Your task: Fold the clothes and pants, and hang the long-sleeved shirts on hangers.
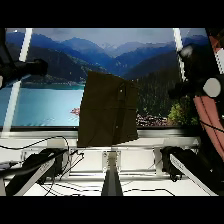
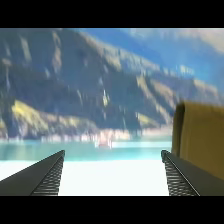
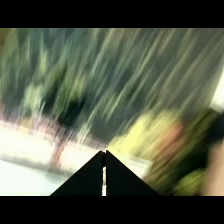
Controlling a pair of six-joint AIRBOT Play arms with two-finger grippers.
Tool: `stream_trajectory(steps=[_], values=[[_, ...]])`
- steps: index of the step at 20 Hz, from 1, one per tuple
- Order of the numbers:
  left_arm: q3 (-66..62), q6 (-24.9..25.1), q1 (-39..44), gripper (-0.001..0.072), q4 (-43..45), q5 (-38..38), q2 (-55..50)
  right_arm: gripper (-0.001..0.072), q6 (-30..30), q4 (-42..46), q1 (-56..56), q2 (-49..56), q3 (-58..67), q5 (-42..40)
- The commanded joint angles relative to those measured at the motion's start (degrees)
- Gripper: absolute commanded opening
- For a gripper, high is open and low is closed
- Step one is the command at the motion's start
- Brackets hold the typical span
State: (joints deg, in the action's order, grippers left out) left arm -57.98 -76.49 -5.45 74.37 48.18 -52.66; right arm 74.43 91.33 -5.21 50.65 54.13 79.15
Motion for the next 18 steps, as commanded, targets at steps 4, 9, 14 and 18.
stream_trajectory(steps=[4, 9, 14, 18], values=[[0.0, -0.2, 0.0, 0.0691, -1.9, 11.7, 0.2, 0.0246, -11.0, -42.3, 15.5, 0.2, -28.0, -1.4], [3.9, 3.9, 0.0, 0.0599, -0.4, 23.8, 0.3, 0.0506, -5.5, -44.0, 15.2, 4.1, -35.7, -8.3], [16.5, 4.3, 0.0, 0.0599, -1.7, 27.5, 0.5, 0.0506, -8.5, -46.0, 15.1, 13.9, -36.0, -8.4], [27.0, 7.1, -0.1, 0.0598, -7.7, 26.6, 2.9, 0.0505, -11.8, -49.3, 12.2, 18.8, -36.1, -8.5]])
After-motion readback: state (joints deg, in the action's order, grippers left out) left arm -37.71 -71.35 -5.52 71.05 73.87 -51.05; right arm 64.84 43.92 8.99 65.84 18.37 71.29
